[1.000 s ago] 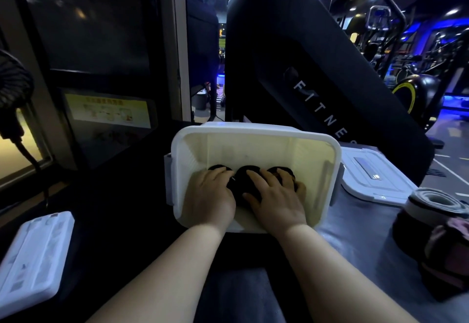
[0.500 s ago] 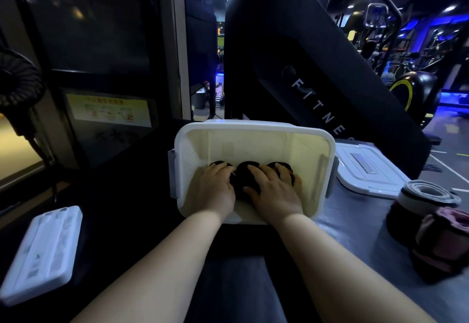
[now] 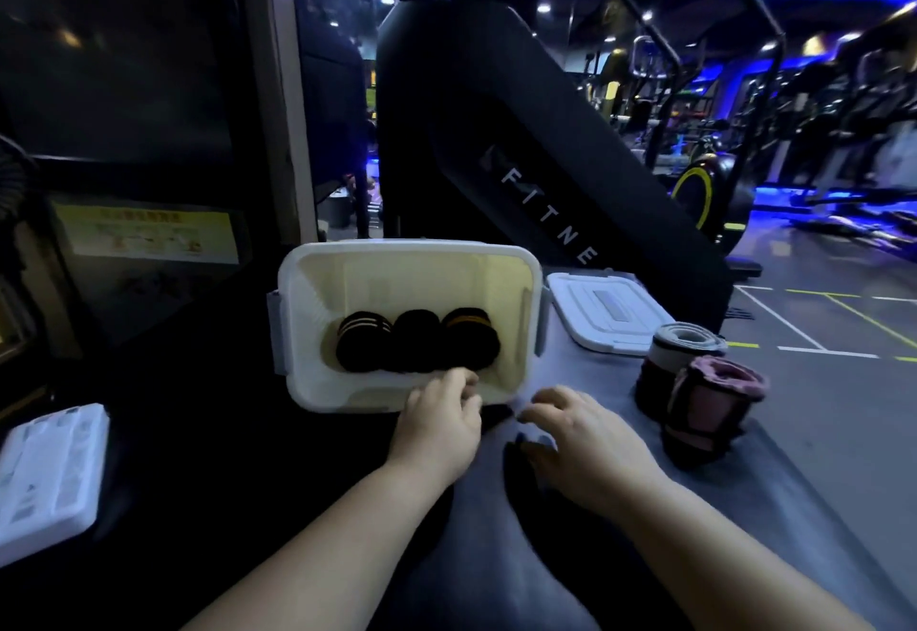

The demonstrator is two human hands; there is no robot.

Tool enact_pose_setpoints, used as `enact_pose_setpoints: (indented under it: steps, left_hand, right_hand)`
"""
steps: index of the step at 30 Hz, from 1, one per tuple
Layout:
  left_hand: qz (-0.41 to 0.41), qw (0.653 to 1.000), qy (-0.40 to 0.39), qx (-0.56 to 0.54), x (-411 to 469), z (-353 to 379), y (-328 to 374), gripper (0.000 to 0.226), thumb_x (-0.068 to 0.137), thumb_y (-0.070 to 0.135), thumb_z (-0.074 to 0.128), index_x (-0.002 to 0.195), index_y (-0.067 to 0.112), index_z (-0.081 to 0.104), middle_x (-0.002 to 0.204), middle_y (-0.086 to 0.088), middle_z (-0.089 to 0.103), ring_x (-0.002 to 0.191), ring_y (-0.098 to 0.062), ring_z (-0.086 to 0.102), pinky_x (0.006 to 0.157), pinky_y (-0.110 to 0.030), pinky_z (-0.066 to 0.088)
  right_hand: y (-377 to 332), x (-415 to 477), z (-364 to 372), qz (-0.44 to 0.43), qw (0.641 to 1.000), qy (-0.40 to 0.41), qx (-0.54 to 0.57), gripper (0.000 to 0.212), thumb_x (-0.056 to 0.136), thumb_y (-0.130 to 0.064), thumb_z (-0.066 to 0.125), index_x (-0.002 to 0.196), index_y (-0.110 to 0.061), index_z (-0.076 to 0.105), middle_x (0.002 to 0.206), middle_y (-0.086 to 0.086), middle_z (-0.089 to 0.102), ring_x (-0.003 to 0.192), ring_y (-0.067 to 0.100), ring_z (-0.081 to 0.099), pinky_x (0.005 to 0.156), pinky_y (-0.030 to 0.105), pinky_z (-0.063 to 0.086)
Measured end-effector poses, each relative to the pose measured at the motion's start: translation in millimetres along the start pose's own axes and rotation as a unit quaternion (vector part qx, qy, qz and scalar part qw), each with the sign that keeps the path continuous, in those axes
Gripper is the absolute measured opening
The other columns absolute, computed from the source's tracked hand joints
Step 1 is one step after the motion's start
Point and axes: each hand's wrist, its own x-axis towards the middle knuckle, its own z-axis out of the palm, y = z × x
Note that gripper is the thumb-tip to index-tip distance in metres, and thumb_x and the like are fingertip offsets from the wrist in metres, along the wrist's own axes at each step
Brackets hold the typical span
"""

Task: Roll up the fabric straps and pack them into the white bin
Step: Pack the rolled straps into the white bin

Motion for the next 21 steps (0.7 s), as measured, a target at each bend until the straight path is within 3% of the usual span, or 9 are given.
enact_pose_setpoints:
  steps: [3, 6, 12, 18, 21]
  left_hand:
    - [0.027, 0.998, -0.043, -0.03, -12, 28, 33, 0.031, 0.097, 0.029, 0.05, 0.126, 0.021, 0.056, 0.122, 0.0, 0.062, 0.118, -0.025, 0.049, 0.1, -0.03, 0.037]
    - [0.04, 0.994, -0.086, -0.061, -19, 55, 69, 0.029, 0.097, 0.033, 0.05, 0.123, 0.021, 0.057, 0.117, 0.002, 0.062, 0.116, -0.023, 0.05, 0.099, -0.033, 0.041]
    - [0.042, 0.987, -0.141, -0.065, -30, 109, 135, 0.034, 0.099, 0.036, 0.046, 0.128, 0.018, 0.052, 0.13, -0.001, 0.056, 0.123, -0.026, 0.044, 0.102, -0.034, 0.038]
    - [0.021, 0.987, -0.137, -0.081, -35, 136, 175, 0.044, 0.101, 0.039, 0.042, 0.138, 0.016, 0.042, 0.142, -0.006, 0.046, 0.133, -0.028, 0.034, 0.108, -0.034, 0.031]
    - [-0.011, 0.987, -0.128, -0.094, -31, 143, 183, 0.043, 0.1, 0.041, 0.042, 0.133, 0.014, 0.043, 0.14, -0.009, 0.044, 0.132, -0.029, 0.035, 0.107, -0.036, 0.032]
  right_hand:
    - [38, -39, -8, 0.053, 0.998, 0.023, 0.013, 0.041, 0.085, -0.052, 0.042, 0.112, -0.034, 0.067, 0.119, -0.011, 0.058, 0.109, 0.019, 0.059, 0.086, 0.031, 0.049]
    - [71, -70, -20, 0.106, 0.994, 0.021, 0.001, 0.031, 0.088, -0.042, 0.059, 0.118, -0.033, 0.065, 0.125, -0.012, 0.055, 0.117, 0.017, 0.053, 0.091, 0.029, 0.046]
    - [120, -110, -34, 0.187, 0.981, 0.049, 0.009, 0.033, 0.085, -0.038, 0.065, 0.118, -0.032, 0.066, 0.123, -0.009, 0.056, 0.116, 0.02, 0.051, 0.094, 0.028, 0.042]
    - [149, -127, -37, 0.234, 0.969, 0.067, 0.039, 0.032, 0.087, -0.039, 0.063, 0.118, -0.033, 0.063, 0.122, -0.008, 0.053, 0.119, 0.018, 0.048, 0.093, 0.029, 0.043]
    - [159, -123, -35, 0.261, 0.962, 0.054, 0.055, 0.038, 0.09, -0.04, 0.058, 0.127, -0.031, 0.056, 0.13, -0.006, 0.048, 0.124, 0.019, 0.045, 0.097, 0.029, 0.04]
